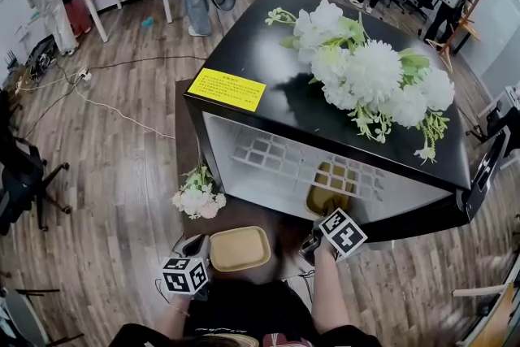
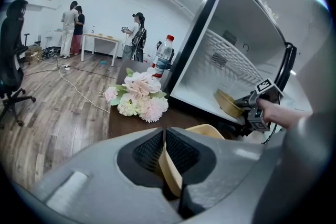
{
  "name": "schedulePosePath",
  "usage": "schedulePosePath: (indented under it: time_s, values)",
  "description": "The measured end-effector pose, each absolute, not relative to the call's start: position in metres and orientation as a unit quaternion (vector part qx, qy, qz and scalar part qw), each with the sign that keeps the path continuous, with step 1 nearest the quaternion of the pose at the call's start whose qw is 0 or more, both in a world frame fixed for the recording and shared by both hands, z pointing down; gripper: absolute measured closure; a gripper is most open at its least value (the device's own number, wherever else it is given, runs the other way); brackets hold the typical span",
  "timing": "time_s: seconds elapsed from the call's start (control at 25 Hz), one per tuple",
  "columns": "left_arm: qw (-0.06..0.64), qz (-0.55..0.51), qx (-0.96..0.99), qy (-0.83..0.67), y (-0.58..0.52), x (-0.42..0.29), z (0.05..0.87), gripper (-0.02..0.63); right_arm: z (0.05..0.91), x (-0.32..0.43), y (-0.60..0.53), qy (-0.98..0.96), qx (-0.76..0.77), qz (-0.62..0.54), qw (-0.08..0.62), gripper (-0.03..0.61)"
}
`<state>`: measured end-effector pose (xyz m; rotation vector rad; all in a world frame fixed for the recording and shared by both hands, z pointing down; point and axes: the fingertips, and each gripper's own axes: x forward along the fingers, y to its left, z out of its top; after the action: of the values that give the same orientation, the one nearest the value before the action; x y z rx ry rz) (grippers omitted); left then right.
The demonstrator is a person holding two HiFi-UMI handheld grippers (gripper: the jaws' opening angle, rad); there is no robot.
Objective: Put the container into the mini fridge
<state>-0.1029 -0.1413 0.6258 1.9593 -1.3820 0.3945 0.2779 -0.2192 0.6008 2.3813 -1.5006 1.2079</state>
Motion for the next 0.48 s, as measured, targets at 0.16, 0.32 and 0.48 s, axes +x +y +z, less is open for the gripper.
schedulePosePath:
  time_s: [0.16,0.32,0.48]
  values:
    - [0.348,0.155,0.751,-0.539,-0.140,-0.105,0.626,0.603,0.593,0.271,-0.215,-0.510,0.766,0.389,0.032,0.334]
    - [0.356,0.145,0.748,-0.541,-0.137,-0.106,0.625,0.561,0.583,0.263,-0.208,-0.528,0.763,0.370,0.038,0.330]
    - [0.366,0.132,0.750,-0.534,-0.132,-0.104,0.622,0.551,0.578,0.256,-0.194,-0.539,0.763,0.349,0.070,0.327]
